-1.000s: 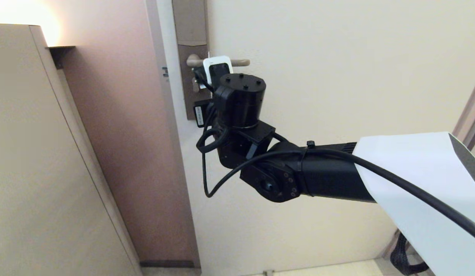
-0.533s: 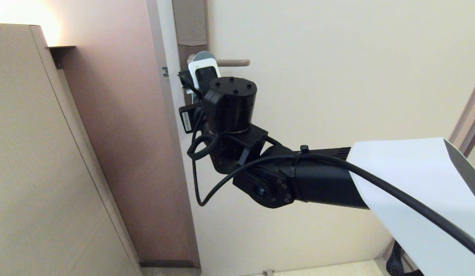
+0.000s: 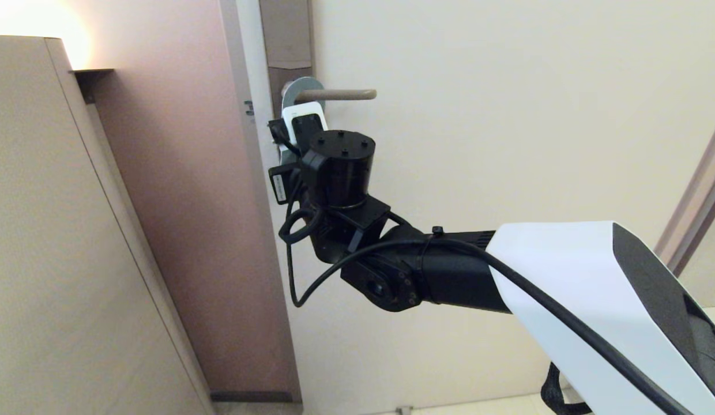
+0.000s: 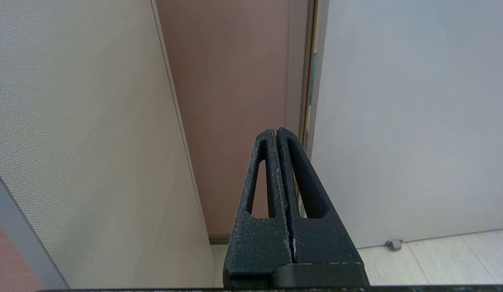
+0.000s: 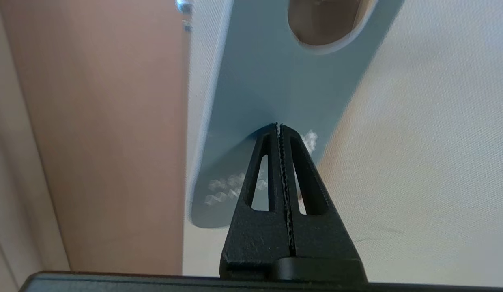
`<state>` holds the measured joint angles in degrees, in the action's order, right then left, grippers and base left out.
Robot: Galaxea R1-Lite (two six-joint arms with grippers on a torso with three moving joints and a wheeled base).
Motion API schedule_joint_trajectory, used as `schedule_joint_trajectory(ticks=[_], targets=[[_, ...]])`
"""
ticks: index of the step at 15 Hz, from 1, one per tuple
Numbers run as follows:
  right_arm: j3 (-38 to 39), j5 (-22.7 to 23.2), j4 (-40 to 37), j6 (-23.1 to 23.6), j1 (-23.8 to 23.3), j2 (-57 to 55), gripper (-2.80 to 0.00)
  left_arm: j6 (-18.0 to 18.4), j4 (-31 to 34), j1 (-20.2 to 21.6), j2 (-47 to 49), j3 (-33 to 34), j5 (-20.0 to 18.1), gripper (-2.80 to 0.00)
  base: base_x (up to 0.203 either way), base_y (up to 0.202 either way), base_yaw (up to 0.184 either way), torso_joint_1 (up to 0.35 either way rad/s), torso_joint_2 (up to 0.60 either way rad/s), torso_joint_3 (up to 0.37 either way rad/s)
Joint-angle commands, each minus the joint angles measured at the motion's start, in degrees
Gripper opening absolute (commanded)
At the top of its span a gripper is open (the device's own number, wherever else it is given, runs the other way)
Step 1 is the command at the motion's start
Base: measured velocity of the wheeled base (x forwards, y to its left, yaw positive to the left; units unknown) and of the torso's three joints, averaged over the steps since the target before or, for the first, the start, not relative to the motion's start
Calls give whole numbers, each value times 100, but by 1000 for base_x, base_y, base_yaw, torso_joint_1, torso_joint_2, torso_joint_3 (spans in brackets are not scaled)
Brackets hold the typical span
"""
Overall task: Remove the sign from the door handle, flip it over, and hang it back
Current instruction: Hang the sign back with the other side facing out
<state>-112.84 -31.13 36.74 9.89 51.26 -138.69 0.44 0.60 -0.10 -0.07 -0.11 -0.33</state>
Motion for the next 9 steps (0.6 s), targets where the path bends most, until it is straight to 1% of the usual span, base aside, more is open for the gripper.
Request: schedule_joint_trajectory(ticks=[1,3,5,9], targets=[[-25,26,31,5,-44,-158,-280,0,2,1,7,1,-2,-280,0,0,0,0,0,0],[-28,258,35,-3,-175,-176,-280,0,2,1,7,2,-2,-280,0,0,0,0,0,0],[-28,309,90,-12,-234,-149,-280,0,2,1,7,2,-2,-280,0,0,0,0,0,0],[6,373,365,-22,-201,-6,-280,0,2,1,7,2,-2,-280,0,0,0,0,0,0]])
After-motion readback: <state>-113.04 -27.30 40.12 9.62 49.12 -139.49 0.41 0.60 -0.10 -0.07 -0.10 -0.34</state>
